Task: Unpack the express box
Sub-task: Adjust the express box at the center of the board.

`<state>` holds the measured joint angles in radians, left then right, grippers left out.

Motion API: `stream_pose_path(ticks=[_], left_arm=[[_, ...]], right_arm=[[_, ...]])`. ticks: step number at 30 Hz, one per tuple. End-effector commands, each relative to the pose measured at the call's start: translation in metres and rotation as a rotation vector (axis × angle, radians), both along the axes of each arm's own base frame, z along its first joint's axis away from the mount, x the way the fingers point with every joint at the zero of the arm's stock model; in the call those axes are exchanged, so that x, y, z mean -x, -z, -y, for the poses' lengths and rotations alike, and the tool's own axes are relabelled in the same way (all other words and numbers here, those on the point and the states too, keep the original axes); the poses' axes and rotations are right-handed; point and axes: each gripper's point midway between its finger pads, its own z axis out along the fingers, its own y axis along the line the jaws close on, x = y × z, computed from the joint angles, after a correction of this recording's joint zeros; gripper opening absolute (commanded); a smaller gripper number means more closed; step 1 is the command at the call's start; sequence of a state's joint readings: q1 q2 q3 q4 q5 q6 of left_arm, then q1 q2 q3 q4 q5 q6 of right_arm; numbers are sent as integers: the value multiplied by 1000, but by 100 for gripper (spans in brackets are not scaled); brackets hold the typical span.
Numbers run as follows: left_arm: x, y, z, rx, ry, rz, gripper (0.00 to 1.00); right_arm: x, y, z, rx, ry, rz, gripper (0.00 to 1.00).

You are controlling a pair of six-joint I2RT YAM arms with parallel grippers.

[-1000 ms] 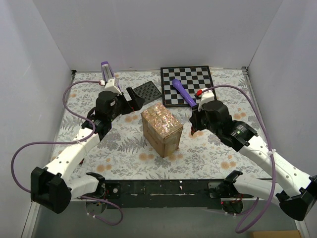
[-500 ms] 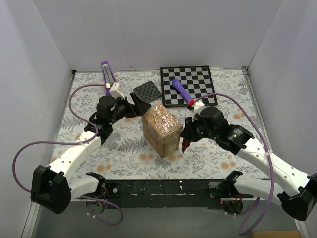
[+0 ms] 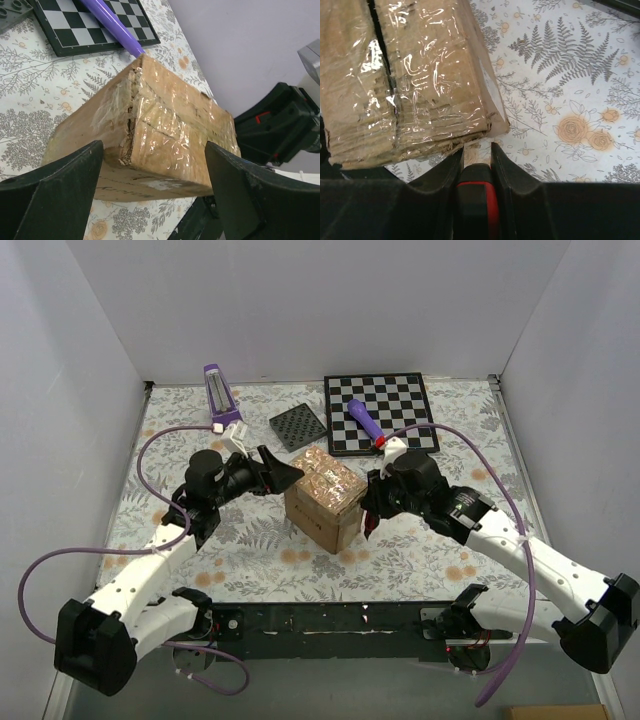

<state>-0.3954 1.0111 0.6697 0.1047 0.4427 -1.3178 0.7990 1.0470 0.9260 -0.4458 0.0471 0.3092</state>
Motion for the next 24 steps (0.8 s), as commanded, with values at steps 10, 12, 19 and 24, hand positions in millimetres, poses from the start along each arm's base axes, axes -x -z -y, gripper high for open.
stream_pose_path(ticks=[10,12,19,24], left_arm=[[22,-21,-4,-13,44,54,80],[20,-14,-9,-40,15,41,83],[11,-9,-12,-78,-10,47,84],[17,-3,-2,-66,63,17,73]], right_arm=[[-35,-38,5,38,72,184,1],[-40,-33,7,67,80,185,1],[-48,-29,7,92,90,210,1],[-55,-35,1,96,67,243,1]])
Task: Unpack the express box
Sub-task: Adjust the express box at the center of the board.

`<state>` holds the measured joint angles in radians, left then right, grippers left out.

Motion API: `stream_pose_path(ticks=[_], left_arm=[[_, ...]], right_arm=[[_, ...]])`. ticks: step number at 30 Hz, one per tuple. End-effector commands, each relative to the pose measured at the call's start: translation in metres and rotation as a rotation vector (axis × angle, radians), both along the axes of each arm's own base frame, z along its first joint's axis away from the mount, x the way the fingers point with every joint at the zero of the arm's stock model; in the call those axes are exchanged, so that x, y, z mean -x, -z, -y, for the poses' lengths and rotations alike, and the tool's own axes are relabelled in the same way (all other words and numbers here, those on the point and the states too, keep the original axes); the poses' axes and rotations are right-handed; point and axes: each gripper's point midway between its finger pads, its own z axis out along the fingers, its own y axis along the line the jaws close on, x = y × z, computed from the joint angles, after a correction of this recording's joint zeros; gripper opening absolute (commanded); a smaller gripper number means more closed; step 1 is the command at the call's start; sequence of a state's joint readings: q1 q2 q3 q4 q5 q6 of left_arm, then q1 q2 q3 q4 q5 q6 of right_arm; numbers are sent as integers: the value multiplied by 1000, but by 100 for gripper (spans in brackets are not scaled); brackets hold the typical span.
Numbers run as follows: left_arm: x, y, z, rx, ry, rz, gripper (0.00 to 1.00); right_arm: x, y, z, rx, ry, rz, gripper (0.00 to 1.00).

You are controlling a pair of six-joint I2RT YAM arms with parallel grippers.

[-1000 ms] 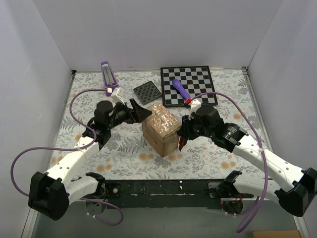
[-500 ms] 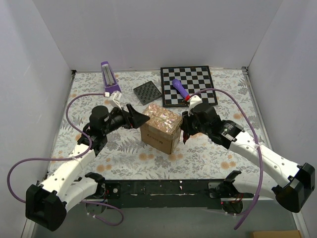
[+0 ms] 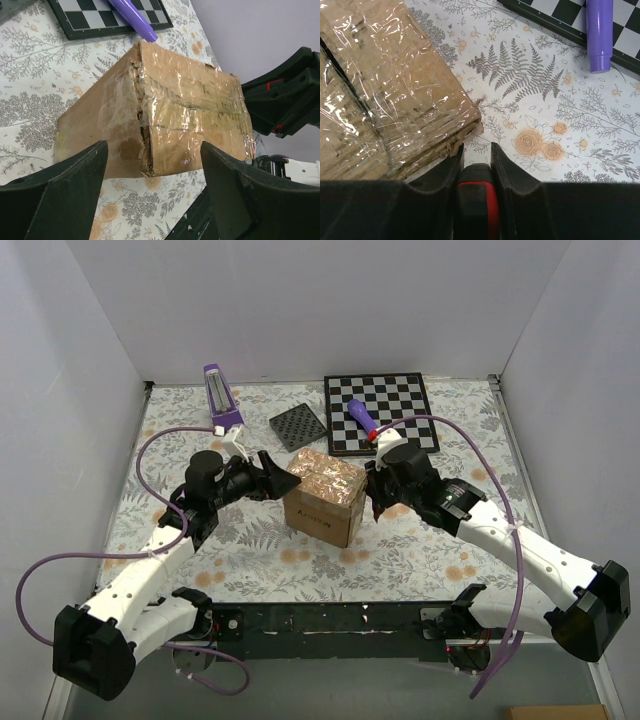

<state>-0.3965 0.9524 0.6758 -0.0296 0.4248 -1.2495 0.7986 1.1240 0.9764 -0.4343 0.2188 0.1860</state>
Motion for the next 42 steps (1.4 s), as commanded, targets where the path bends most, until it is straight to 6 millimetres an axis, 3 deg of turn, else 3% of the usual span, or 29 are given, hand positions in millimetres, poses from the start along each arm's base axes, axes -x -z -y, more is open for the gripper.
stream_pose_path(ticks=[1,7,14,21,25,33,35,42], left_arm=[[6,-10,9,13,74,22,71],[-1,-20,1,-5,16,79,75],[-13,-23,9,-22,45,81,73],[-7,-13,15,-32,112,58,52],[-6,-11,17,-37,127,61,32],[0,-12,14,-37,123,68,6],[0,-13,11,-42,109,74,0],[-5,-21,0,-58,27,68,0]], right_arm=[[-21,-38,-15,-61,-20,130,1],[-26,-41,-15,-25,-48,170,1],[-25,-41,-14,-19,-52,170,1],[-24,-40,-12,-4,-59,175,1],[-27,-40,-13,5,-68,183,1],[-31,-49,-10,13,-44,197,1],[-31,-64,-3,-10,-1,219,1],[-24,-112,32,-155,213,283,1]])
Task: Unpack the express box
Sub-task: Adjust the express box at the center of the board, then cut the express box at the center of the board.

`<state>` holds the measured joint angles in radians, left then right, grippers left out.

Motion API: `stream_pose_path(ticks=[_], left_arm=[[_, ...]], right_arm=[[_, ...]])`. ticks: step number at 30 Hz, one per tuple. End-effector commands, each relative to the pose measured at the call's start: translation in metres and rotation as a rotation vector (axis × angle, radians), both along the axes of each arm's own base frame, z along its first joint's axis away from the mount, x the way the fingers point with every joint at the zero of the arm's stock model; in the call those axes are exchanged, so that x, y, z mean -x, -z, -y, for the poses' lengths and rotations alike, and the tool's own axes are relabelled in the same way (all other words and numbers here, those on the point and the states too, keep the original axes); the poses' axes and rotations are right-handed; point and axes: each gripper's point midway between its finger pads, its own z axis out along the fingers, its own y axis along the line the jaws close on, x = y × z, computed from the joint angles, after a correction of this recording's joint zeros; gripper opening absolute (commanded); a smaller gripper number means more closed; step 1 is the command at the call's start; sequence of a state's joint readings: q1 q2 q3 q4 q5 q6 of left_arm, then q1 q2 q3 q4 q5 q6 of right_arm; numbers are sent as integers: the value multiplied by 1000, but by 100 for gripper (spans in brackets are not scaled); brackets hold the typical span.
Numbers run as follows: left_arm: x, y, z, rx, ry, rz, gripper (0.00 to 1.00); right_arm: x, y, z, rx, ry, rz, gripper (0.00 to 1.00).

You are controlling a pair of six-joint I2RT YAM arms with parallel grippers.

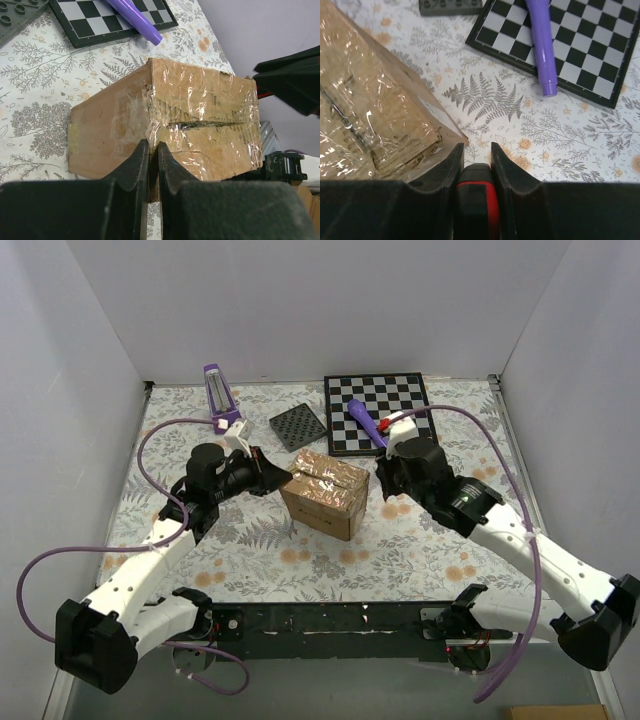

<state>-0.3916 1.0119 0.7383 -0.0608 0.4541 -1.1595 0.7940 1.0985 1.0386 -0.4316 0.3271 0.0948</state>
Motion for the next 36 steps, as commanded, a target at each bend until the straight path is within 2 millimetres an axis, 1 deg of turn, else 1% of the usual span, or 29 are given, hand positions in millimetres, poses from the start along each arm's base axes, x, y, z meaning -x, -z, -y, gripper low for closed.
stream_pose_path(ticks=[1,2,3,4,5,6,8,10,12,14,15,16,17,18,19,20,21,22,23,25,26,28,29,32,36], left_arm=[[1,-21,-6,11,-50,26,0],[0,-21,-8,13,-67,17,0],[-1,-20,-10,14,-86,7,0],[-2,-20,-12,18,-108,-3,0],[-5,-23,-17,33,-155,-13,0],[-5,-21,-20,38,-180,-30,0],[-9,-23,-27,57,-246,-47,0],[-10,-20,-32,62,-290,-76,0],[-10,-22,-38,83,-339,-94,0],[-11,-24,-42,96,-377,-102,0],[-11,-26,-46,106,-404,-110,0],[-11,-27,-48,108,-418,-112,0],[-11,-26,-50,109,-435,-118,0],[-9,-21,-53,105,-451,-135,0],[-8,-21,-55,119,-469,-141,0],[-7,-18,-57,125,-482,-148,0],[-6,-16,-58,131,-490,-154,0],[-5,-8,-59,136,-501,-173,0],[-3,-7,-59,140,-500,-173,0],[-3,-1,-59,140,-503,-187,0],[-6,2,-62,134,-531,-186,0],[-6,3,-62,136,-531,-190,0],[-7,6,-61,137,-531,-197,0],[-6,9,-60,141,-531,-204,0],[-5,16,-60,145,-532,-217,0]], right_arm=[[-3,-81,20,-238,166,155,1],[0,-89,27,-283,201,172,1],[1,-97,28,-355,231,174,1],[2,-101,29,-402,248,175,1],[6,-101,35,-442,274,179,1],[6,-109,32,-542,296,180,1],[10,-116,34,-640,302,193,1],[10,-112,29,-750,324,170,1],[10,-118,24,-836,311,182,1],[5,-107,19,-836,324,158,1],[4,-106,16,-827,319,152,1],[2,-110,14,-818,320,149,1],[-2,-103,15,-782,339,147,1],[-3,-104,15,-786,345,152,1],[-4,-99,16,-783,353,152,1],[-5,-102,21,-807,372,173,1],[-5,-113,21,-878,370,201,1],[-5,-113,23,-902,375,211,1],[-5,-111,26,-923,389,220,1],[-7,-115,24,-971,397,219,1],[-10,-111,23,-968,409,216,1],[-12,-116,21,-1000,403,230,1],[-15,-112,19,-996,407,227,1],[-19,-116,14,-1033,404,240,1],[-24,-115,8,-1045,397,245,1]])
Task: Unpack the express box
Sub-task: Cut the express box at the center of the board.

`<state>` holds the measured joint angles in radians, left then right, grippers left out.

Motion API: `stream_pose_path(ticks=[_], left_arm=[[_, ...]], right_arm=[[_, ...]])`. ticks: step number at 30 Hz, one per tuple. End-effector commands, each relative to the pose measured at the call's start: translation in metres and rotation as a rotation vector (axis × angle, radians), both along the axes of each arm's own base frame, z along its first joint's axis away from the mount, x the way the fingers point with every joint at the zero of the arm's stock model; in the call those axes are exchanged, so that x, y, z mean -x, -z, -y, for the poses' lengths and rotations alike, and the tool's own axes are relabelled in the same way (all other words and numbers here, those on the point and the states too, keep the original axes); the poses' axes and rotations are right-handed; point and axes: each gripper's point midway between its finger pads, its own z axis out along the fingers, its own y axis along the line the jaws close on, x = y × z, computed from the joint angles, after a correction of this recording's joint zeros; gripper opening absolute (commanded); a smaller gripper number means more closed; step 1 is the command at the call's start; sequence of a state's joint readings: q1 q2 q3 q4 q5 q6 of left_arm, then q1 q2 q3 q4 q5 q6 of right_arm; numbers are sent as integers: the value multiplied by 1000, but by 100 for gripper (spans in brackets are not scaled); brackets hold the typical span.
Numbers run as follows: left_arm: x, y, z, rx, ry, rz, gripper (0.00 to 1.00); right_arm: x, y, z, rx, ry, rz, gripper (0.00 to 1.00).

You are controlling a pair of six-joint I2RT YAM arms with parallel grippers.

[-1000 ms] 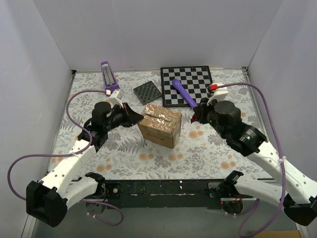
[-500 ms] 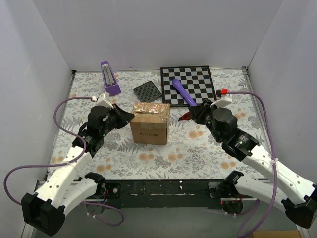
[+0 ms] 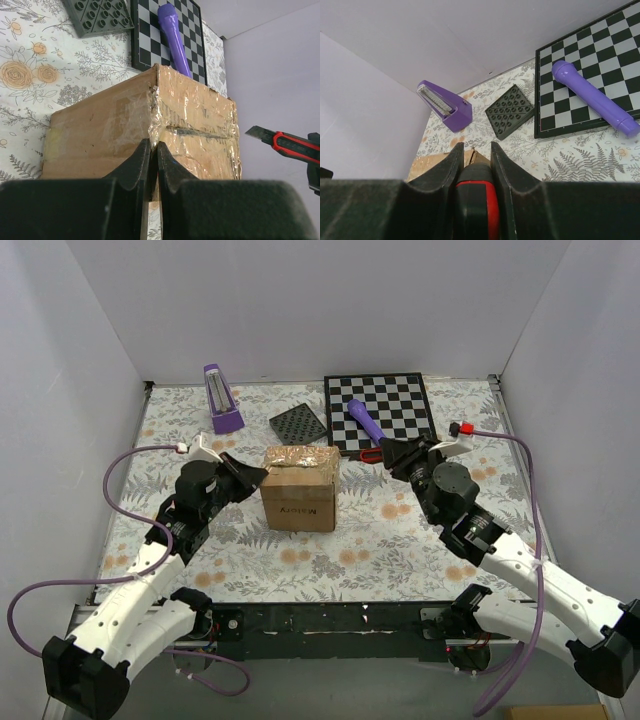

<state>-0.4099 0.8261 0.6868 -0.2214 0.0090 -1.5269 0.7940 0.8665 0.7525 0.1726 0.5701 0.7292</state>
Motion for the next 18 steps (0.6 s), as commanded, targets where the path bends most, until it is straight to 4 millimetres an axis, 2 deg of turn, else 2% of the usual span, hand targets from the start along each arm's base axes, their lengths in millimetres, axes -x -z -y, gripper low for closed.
stream_pose_path(ticks=[1,15,18], left_arm=[[3,17,-2,-1,-18,-34,0],[10,25,5,40,-3,-40,0],[11,27,6,40,-1,-40,0]], right_arm=[[-7,-29,-3,-119,23,91,1],[-9,-27,-20,-183,-14,76,1],[-8,-18,-25,-167,-24,48,1]])
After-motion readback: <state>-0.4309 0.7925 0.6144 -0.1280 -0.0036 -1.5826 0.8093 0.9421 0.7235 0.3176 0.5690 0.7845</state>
